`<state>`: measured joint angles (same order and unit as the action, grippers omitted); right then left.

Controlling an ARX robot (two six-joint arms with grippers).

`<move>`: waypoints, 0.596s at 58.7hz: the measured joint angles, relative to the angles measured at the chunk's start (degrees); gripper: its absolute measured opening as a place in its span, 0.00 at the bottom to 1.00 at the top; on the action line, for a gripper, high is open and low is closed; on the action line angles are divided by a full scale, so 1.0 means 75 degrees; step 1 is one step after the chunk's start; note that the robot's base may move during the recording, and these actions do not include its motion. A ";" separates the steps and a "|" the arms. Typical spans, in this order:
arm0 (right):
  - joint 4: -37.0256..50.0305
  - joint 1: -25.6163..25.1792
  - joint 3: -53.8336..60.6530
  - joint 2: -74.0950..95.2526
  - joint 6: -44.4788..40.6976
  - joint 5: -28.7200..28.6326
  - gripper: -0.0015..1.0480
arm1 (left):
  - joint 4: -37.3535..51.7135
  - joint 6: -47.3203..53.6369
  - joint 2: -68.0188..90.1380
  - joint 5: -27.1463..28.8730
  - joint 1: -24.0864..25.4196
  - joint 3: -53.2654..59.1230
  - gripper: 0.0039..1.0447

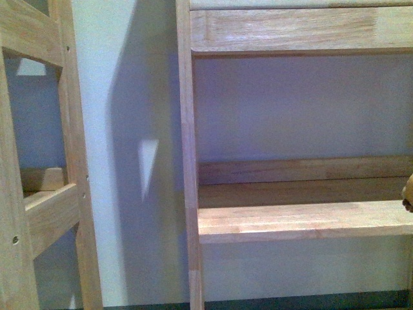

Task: Put away toys

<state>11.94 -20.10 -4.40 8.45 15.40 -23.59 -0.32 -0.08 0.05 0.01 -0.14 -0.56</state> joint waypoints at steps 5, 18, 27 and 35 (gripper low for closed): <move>0.0000 0.0000 0.0000 0.0000 0.0000 -0.0003 0.07 | 0.0000 0.0000 0.0000 0.0000 0.0000 0.0000 0.94; 0.0000 0.0000 0.0000 0.0012 0.0000 0.0003 0.07 | 0.0000 0.0000 0.0000 -0.0003 0.0000 0.0000 0.94; -0.0219 -0.0102 -0.0073 0.0076 -0.0216 -0.0318 0.07 | 0.0000 0.0000 0.0000 0.0000 0.0000 0.0000 0.94; -0.0108 -0.0510 -0.0717 0.0772 -0.0603 -0.1026 0.07 | 0.0000 0.0000 0.0000 0.0000 0.0000 0.0000 0.94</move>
<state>11.14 -23.92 -9.78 14.24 10.87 -31.29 -0.32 -0.08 0.05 0.01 -0.14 -0.56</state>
